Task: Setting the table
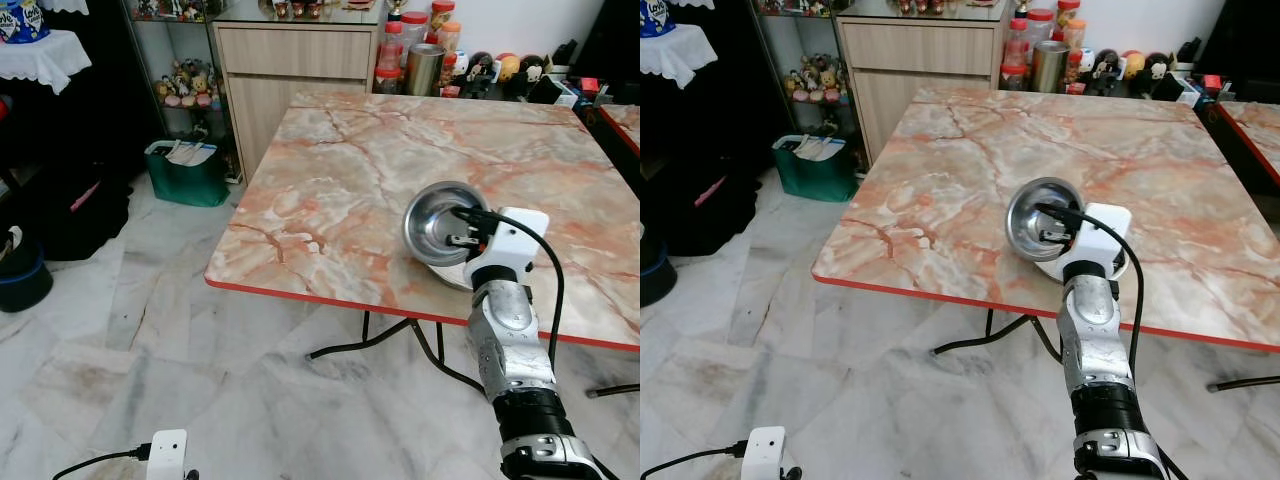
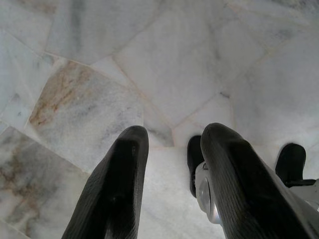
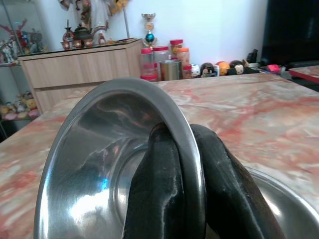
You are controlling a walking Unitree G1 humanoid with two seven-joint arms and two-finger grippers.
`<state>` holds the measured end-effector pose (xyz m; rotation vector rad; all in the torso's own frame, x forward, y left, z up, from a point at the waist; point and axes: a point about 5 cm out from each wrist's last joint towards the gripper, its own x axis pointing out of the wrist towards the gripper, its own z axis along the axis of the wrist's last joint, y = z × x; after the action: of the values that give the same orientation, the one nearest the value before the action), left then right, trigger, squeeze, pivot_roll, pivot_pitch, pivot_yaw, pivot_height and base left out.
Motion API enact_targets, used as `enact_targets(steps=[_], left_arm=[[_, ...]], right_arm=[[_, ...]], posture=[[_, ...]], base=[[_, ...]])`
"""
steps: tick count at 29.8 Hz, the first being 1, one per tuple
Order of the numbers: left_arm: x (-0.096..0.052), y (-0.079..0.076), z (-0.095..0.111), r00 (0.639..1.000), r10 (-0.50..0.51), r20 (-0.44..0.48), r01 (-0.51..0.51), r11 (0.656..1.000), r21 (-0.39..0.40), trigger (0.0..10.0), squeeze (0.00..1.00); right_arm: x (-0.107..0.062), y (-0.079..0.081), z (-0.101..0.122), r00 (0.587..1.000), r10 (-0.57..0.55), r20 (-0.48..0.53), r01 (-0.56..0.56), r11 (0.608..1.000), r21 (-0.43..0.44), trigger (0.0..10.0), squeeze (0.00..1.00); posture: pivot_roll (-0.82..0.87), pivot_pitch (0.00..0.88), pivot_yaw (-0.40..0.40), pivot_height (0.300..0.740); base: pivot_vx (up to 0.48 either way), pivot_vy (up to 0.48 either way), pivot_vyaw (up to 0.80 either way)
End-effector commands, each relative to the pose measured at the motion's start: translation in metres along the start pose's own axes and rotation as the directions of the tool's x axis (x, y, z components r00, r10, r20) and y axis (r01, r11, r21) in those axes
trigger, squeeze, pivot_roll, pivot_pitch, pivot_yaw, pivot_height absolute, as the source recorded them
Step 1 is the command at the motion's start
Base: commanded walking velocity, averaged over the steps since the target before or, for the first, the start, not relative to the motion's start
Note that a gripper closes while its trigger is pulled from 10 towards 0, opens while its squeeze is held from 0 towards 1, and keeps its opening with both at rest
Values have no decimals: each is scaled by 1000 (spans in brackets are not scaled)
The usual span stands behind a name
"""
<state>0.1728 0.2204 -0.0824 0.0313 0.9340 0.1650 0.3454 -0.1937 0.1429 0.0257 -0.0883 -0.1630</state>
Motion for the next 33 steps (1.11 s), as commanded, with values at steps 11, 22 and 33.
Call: enact_targets(steps=[11,22,33], left_arm=[[-1,3,-4,1000,14,-16,-14,1000,-17,10000,0],[-1,4,-4,1000,13,-13,-14,1000,-20,10000,0],[-1,3,-3,1000,17,-4,-17,999,-32,10000,0]], right_arm=[[3,4,4,1000,-6,-7,6,998,64,10000,0],[2,9,5,1000,-1,12,1,998,70,10000,0],[1,8,7,1000,-7,2,7,996,89,10000,0]], posture=[[4,0,-1,740],[10,0,1,740],[10,0,1,740]], base=[[282,0,-198],[357,0,-364],[216,0,0]])
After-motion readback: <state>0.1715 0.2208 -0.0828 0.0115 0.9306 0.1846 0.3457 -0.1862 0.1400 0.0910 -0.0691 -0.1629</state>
